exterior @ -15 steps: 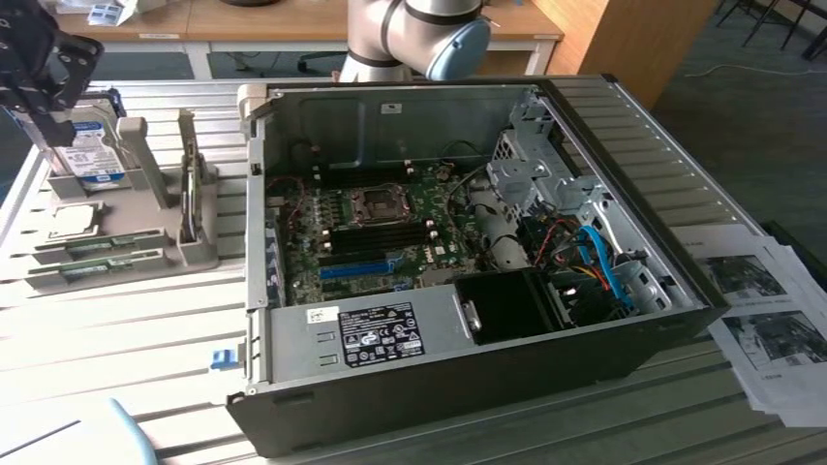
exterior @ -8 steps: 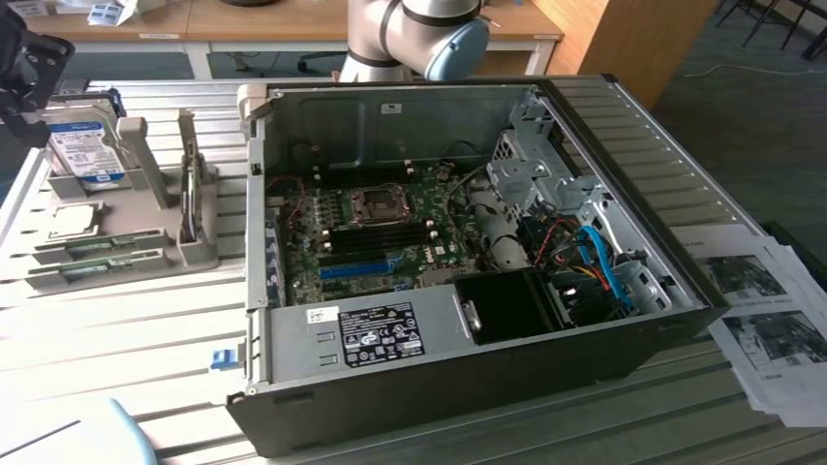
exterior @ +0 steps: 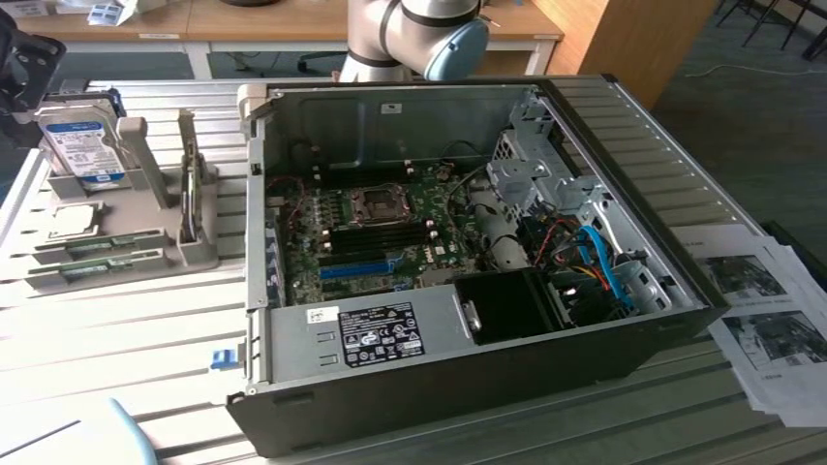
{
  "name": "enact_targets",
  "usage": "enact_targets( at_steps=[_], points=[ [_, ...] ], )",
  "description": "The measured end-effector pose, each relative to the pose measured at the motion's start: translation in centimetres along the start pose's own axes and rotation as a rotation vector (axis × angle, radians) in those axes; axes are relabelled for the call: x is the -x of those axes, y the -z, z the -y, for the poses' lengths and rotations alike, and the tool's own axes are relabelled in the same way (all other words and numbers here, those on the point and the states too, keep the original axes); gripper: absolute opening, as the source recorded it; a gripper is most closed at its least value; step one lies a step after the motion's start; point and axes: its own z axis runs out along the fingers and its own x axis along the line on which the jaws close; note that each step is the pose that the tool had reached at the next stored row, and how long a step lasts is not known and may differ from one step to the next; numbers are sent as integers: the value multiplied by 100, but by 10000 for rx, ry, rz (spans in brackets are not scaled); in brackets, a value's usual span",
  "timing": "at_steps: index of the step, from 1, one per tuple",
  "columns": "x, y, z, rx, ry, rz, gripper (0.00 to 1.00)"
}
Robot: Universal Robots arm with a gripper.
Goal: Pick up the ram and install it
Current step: 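Reach for the ram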
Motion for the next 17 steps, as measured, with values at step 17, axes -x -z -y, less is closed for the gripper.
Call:
enact_targets(
  at_steps=[17],
  points=[
    [-2,-2,0,-4,1398,-60,9]
  ],
)
